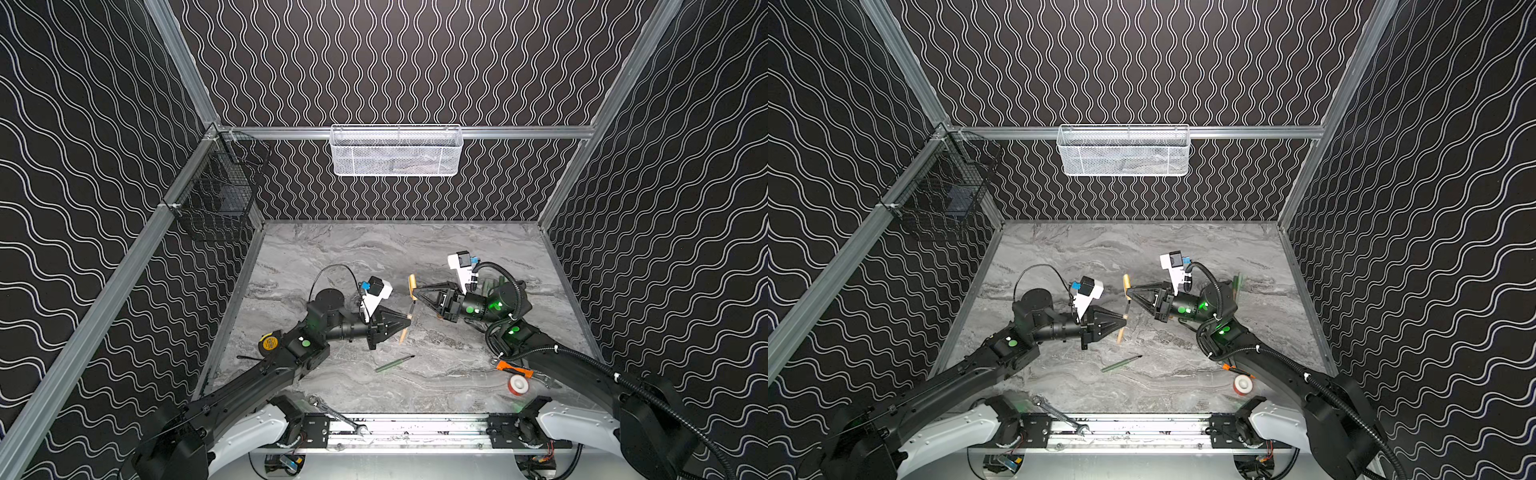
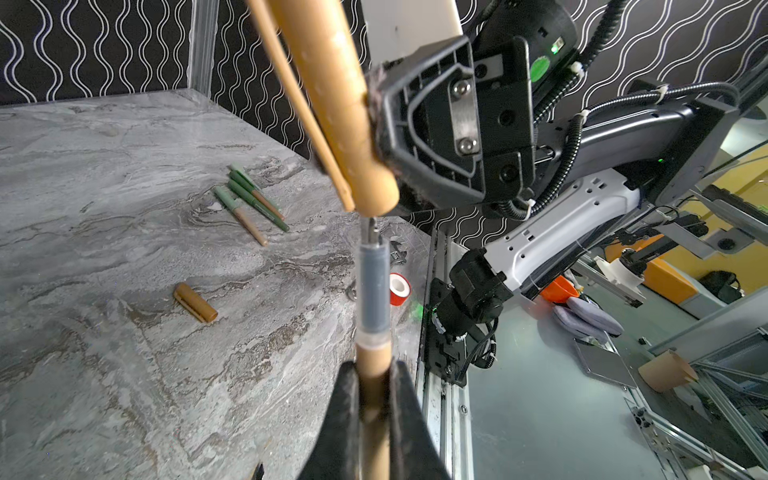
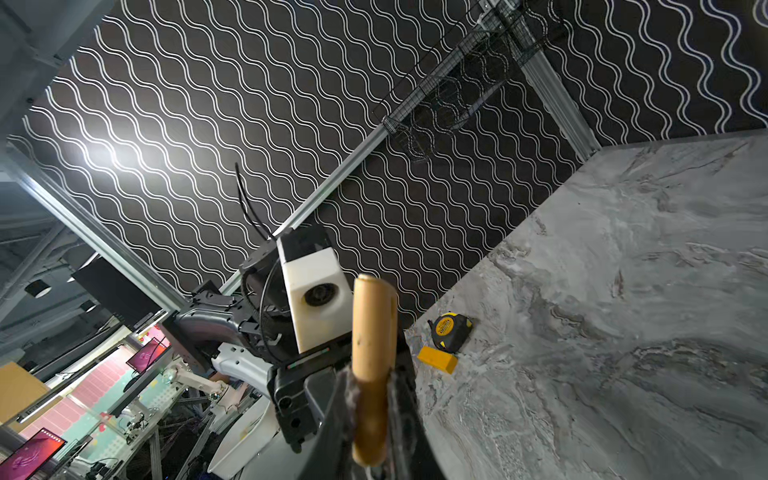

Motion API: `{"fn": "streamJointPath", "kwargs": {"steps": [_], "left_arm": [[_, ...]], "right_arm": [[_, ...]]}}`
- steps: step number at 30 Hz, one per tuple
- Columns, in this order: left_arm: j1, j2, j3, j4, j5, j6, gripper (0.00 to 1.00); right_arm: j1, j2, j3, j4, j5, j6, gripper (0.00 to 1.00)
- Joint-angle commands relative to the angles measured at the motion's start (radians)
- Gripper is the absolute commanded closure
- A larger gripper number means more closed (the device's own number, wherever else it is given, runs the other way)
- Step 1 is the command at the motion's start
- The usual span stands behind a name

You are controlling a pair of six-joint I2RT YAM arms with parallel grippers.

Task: Insert the pens into the pen caps
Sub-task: 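Bring the tan cap over the pen tip with right while left holds pen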

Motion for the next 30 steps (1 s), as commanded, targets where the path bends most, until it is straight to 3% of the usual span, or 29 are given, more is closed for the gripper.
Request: {"fn": "streamJointPath", "kwargs": {"steps": [1, 19, 30], "left_arm": [[0.001, -0.007, -0.002, 0.056, 0.014, -0.005, 1.00], [0.003, -0.042, -0.002, 0.083, 0.011, -0.020, 1.00], [0.018, -0.066, -0.009, 0.168, 0.031, -0.071, 1.00]], "right_arm": [[0.007, 0.001, 0.003, 0.107, -0.028, 0.025, 0.88], [0.043, 0.003, 0.021, 0.065, -0.027, -0.043, 0.89], [0.052, 0.019, -0.013, 0.174, -0.026, -0.047, 0.89]]}}
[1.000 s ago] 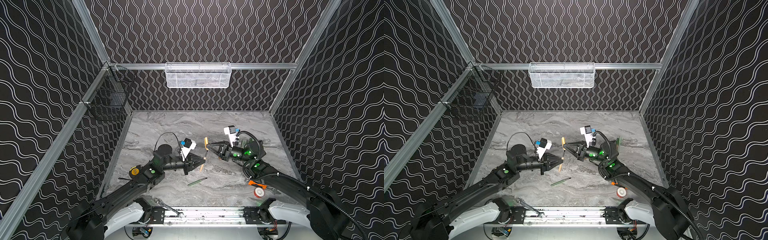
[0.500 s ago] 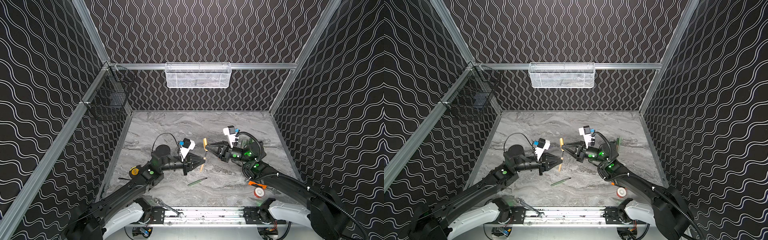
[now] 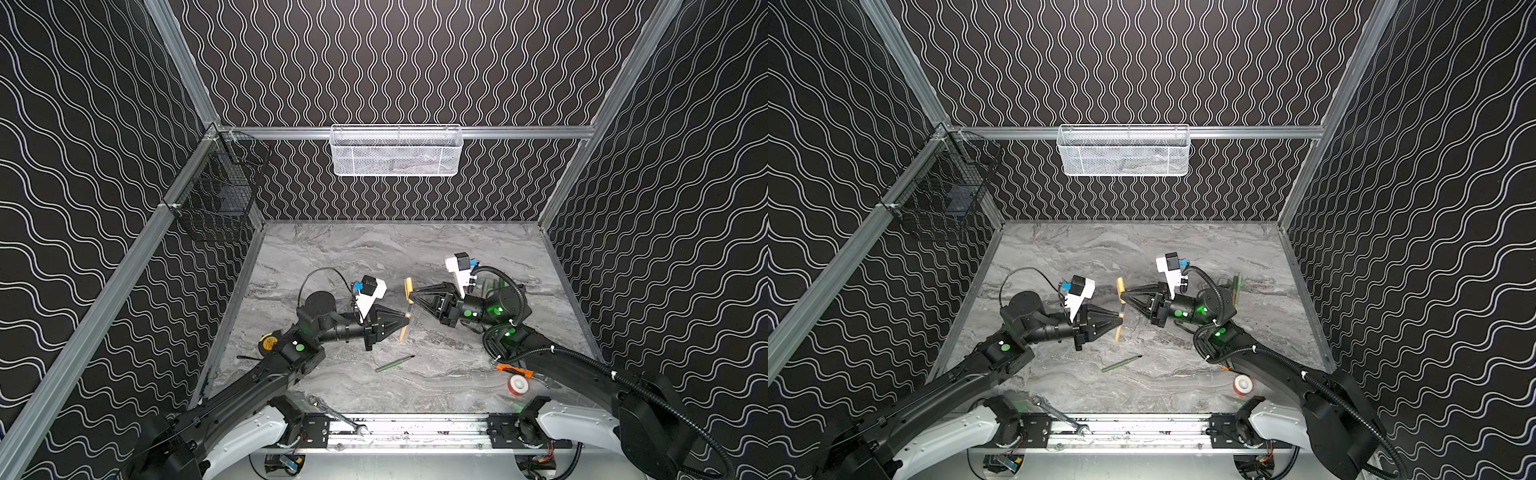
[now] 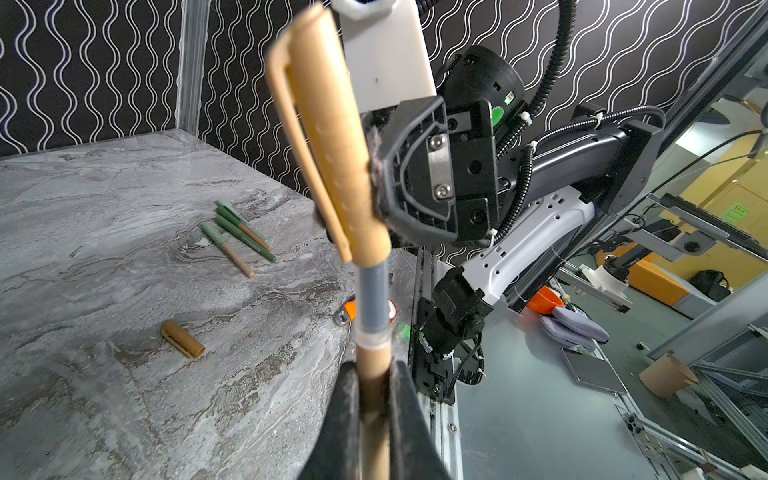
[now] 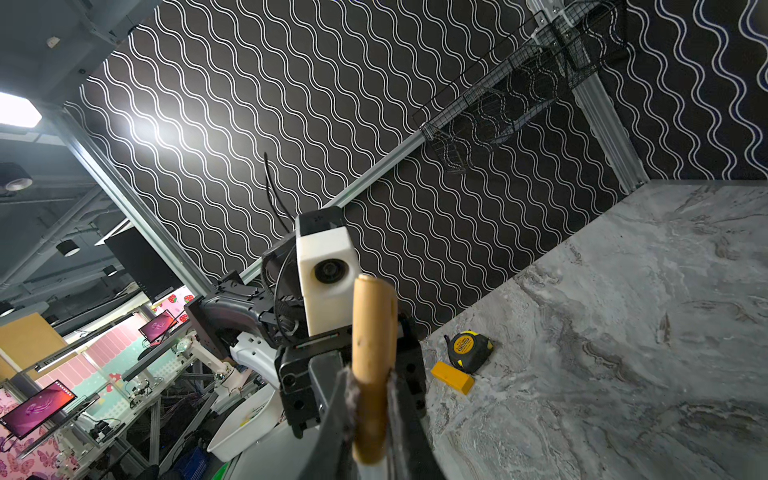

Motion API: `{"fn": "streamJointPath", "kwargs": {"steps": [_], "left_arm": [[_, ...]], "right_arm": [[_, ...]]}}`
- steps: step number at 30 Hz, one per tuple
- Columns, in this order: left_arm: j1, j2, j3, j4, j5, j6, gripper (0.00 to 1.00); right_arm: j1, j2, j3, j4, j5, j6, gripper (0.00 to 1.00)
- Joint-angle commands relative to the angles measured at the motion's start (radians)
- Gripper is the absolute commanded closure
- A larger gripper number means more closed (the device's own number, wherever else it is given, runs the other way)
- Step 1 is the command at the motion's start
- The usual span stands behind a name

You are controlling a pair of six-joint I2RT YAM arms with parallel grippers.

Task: Insert the pens into the pen caps
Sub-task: 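Bring the tan cap over the pen tip with right while left holds pen, then push the tan cap down onto the pen tip with the right gripper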

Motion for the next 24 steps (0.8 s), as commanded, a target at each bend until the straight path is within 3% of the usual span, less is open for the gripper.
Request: {"fn": "streamJointPath", "kwargs": {"steps": [1, 12, 19, 24], "left_arm": [[0.009, -0.001, 0.000, 0.130, 0.015, -0.048, 1.00], [0.022, 0.016, 0.007, 0.281, 0.086, -0.117, 1.00], [0.021, 0.001, 0.019, 0.238, 0.075, -0.083, 1.00], [0.023, -0.018, 0.023, 0.147, 0.050, -0.036, 1.00]], "right_arm": [[0.006, 0.003, -0.017, 0.086, -0.017, -0.013, 0.89], [0.026, 0.054, -0.100, 0.321, -0.011, -0.024, 0.90], [0.065, 0.090, -0.077, 0.299, -0.003, -0.060, 0.89], [0.067, 0.053, -0.070, 0.242, 0.033, -0.059, 0.76]]}}
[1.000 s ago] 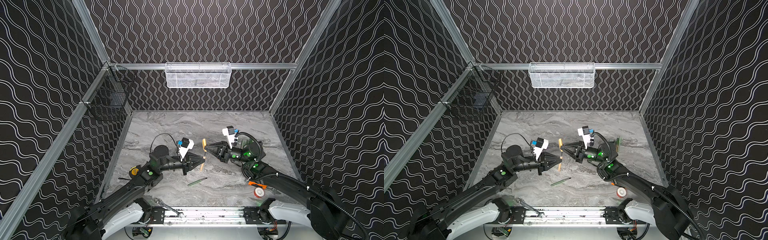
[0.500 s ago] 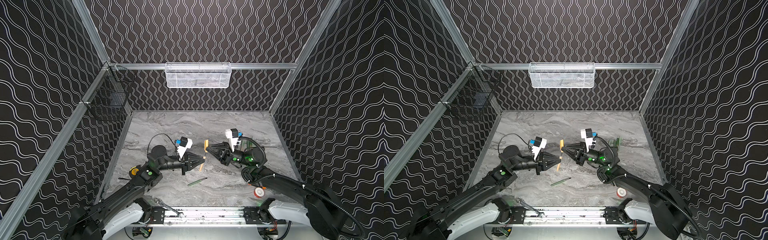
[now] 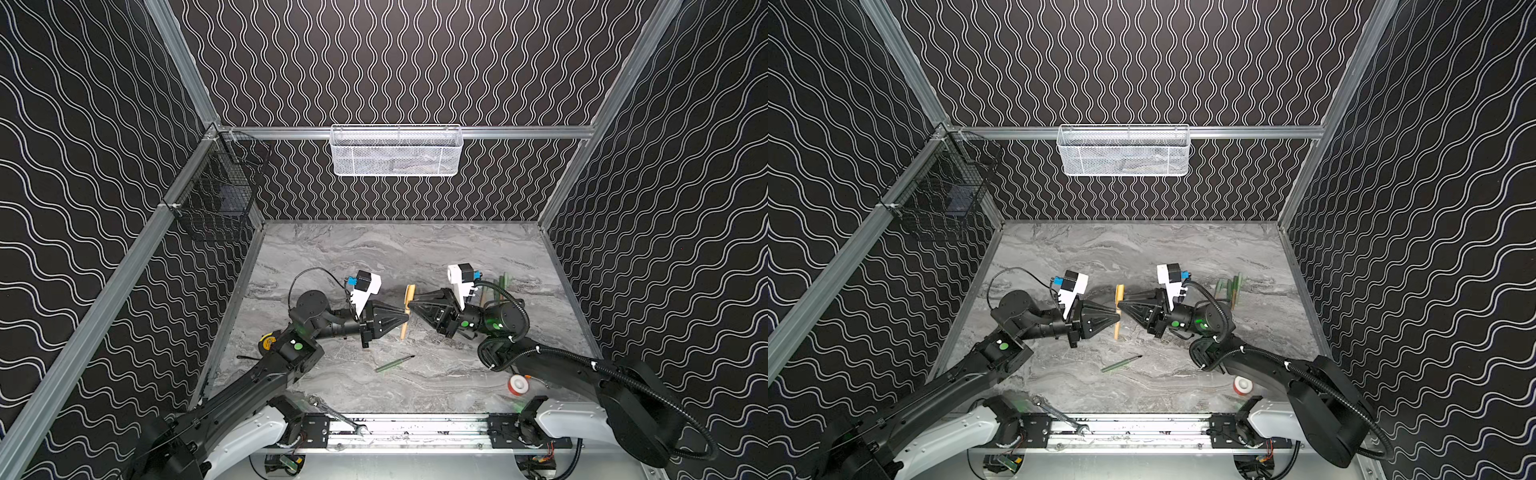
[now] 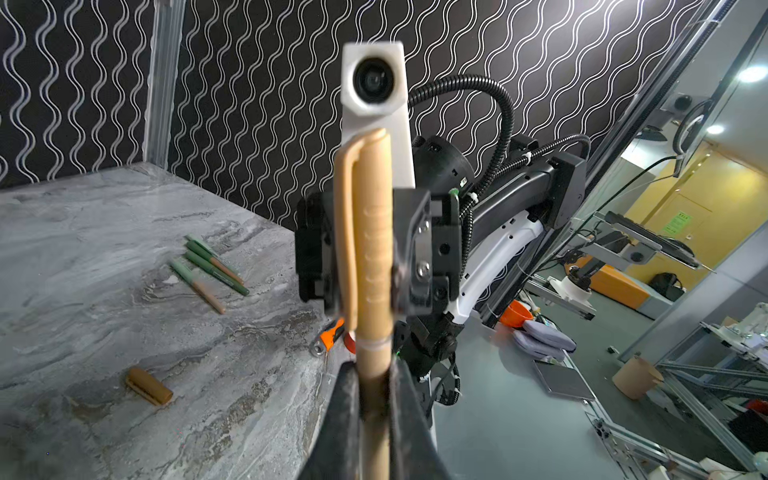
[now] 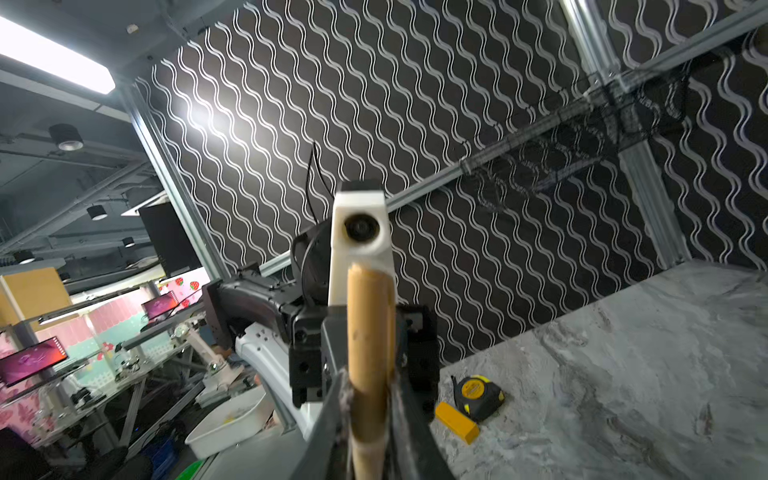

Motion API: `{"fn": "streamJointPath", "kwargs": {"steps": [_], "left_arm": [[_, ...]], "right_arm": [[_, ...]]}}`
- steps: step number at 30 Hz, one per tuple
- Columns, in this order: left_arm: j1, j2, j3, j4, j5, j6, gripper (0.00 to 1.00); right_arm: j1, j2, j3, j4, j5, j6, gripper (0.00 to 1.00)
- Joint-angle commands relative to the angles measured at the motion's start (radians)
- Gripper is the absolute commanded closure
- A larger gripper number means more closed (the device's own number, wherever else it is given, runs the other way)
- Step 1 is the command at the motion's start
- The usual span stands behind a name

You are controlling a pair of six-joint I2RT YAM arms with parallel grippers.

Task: Insert the pens into the pen caps
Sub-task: 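Push the tan cap down onto the pen tip with the right gripper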

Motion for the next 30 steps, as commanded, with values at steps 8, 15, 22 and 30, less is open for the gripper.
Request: {"fn": "streamJointPath", "kwargs": {"steps": [8, 15, 22, 30], "left_arm": [[0.001, -0.042, 0.039, -0.206, -0.108, 0.140, 1.00], [0.000, -0.047, 0.047, -0.271, -0.112, 0.171, 1.00], [-0.006, -0.036, 0.056, -0.279, -0.092, 0.178, 1.00], [-0.005, -0.030, 0.062, -0.269, -0.099, 0.178, 1.00]], "right_arm": [[0.001, -0.155, 0.101, -0.429, 0.063, -0.110, 0.47], [0.002, -0.162, 0.245, -0.765, 0.099, -0.214, 0.42], [0.001, -0.132, 0.287, -0.818, 0.075, -0.236, 0.56], [0.007, -0.133, 0.287, -0.847, 0.043, -0.246, 0.87]]}}
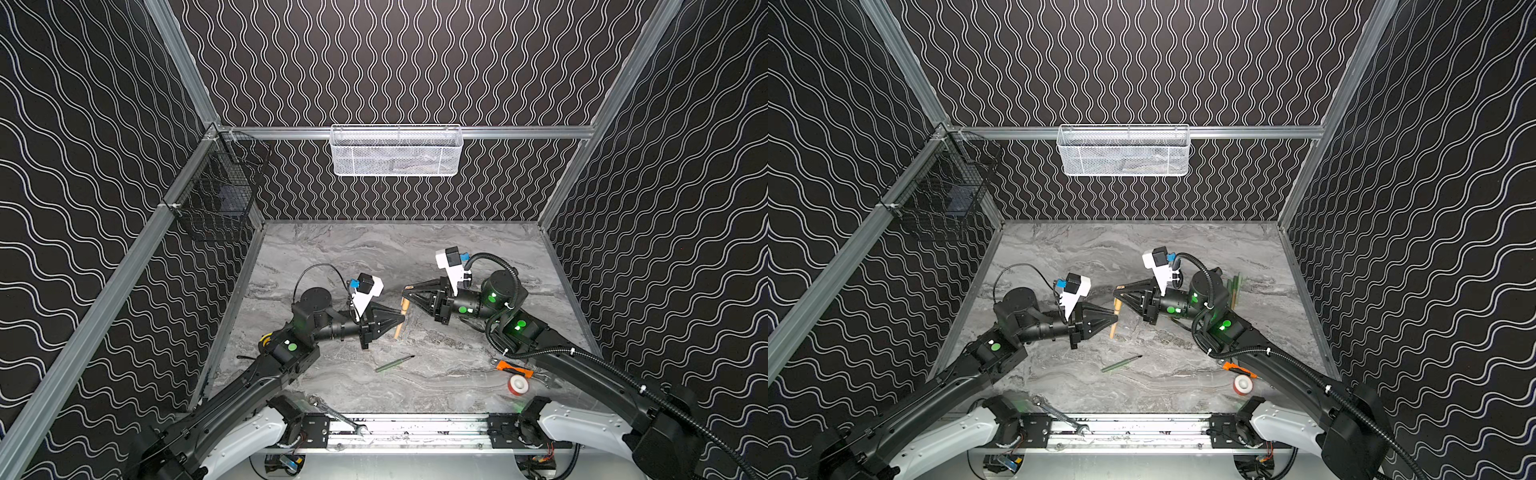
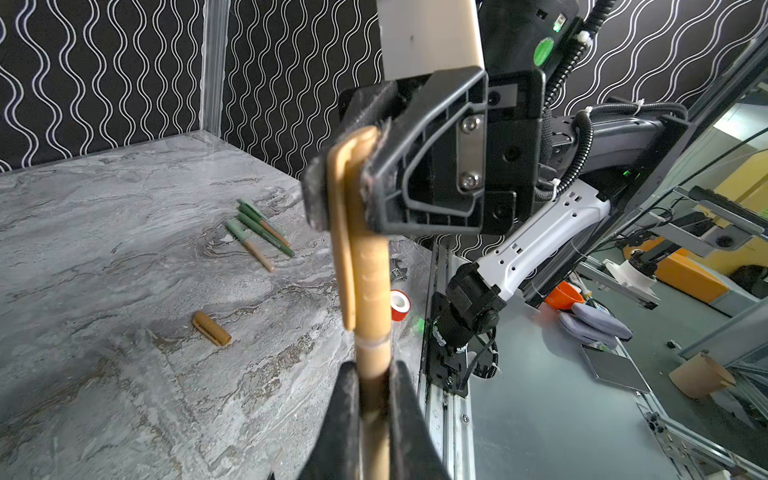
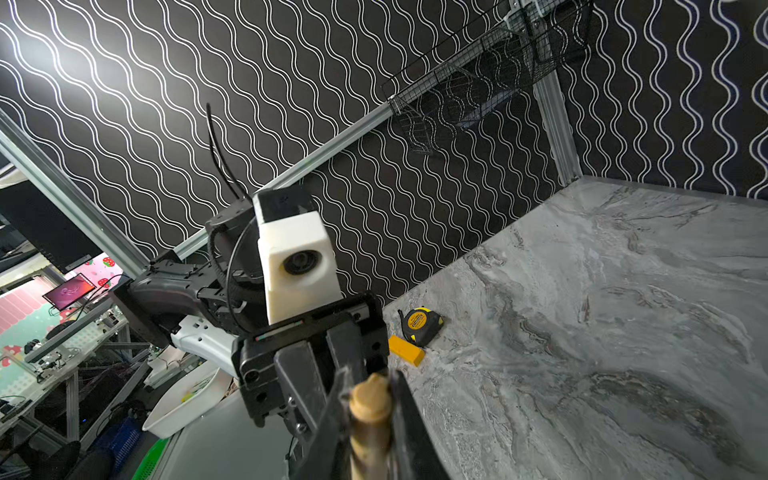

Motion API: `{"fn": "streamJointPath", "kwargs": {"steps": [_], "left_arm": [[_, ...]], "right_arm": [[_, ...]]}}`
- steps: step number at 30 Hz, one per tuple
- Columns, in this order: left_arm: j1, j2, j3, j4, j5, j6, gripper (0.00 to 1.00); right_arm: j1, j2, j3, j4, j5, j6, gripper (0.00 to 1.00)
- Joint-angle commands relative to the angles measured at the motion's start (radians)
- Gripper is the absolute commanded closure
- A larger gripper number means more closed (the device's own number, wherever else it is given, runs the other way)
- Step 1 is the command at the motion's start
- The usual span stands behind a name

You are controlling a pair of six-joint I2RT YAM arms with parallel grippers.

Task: Insert the pens into the pen caps
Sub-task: 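Push the tan cap down onto the pen tip with the right gripper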

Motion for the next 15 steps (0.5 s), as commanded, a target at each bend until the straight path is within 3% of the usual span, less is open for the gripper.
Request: {"fn": "streamJointPath", "kwargs": {"steps": [1, 6, 15], "left_arm": [[0.000, 0.009, 0.015, 0.025, 0.004, 0.016, 1.00], [0.001, -0.004, 0.022, 0.066, 0.018, -0.001, 1.00], [0.005, -0.013, 0.069, 0.251, 0.126, -0.063, 1.00]], "right_arm": [[0.009, 0.004, 0.011, -0.036, -0.033, -0.008, 0.90], [0.022, 0.009, 0.000, -0.053, -0.028, -0.027, 1.00], [0.041, 0.023, -0.074, 0.032, -0.091, -0.048, 1.00]]}}
